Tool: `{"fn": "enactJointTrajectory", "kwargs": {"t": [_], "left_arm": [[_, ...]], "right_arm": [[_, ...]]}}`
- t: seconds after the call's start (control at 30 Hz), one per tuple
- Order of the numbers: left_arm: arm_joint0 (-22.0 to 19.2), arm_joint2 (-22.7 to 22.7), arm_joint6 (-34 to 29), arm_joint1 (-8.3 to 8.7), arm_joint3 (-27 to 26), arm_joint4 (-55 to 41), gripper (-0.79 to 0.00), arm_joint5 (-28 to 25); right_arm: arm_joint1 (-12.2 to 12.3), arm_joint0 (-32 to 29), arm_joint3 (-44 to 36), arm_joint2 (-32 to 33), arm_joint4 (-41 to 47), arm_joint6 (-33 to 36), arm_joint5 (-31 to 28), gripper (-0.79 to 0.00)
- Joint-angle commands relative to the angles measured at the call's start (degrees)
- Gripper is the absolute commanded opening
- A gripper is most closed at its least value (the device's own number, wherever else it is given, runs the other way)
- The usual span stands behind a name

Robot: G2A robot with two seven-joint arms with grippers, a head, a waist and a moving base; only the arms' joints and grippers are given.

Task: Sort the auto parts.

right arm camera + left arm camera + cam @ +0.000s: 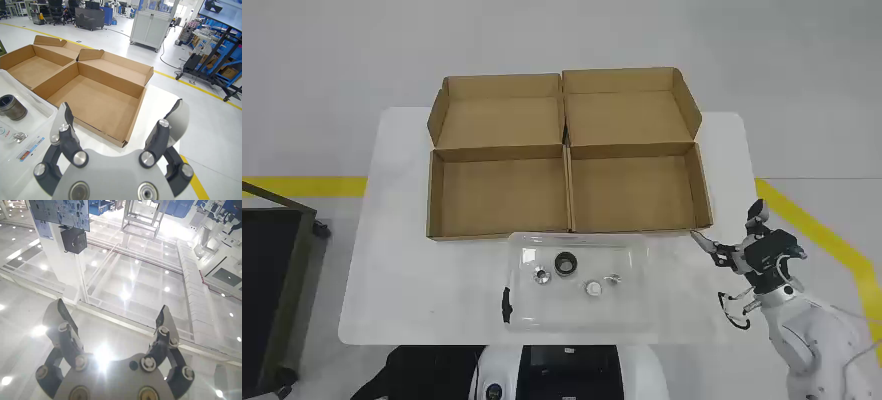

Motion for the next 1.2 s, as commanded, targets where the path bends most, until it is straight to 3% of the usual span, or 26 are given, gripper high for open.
{"fn": "enactJointTrajectory", "kwargs": {"t": [0.0,0.47,0.9,1.17], "left_arm": [[0.0,0.0,0.0,0.00,0.0,0.0,0.000,0.0],[0.0,0.0,0.0,0.00,0.0,0.0,0.000,0.0],[0.0,0.0,0.0,0.00,0.0,0.0,0.000,0.0],[0.0,0.0,0.0,0.00,0.0,0.0,0.000,0.0]], "right_arm": [[0.0,0.0,0.0,0.0,0.0,0.0,0.0,-0.001],[0.0,0.0,-0.2,-0.5,0.2,0.3,-0.6,0.000],[1.3,-0.2,-8.0,-7.1,-6.1,4.3,-16.3,0.000],[2.0,-0.6,-11.6,-11.4,-9.1,6.4,-22.4,0.000]]}}
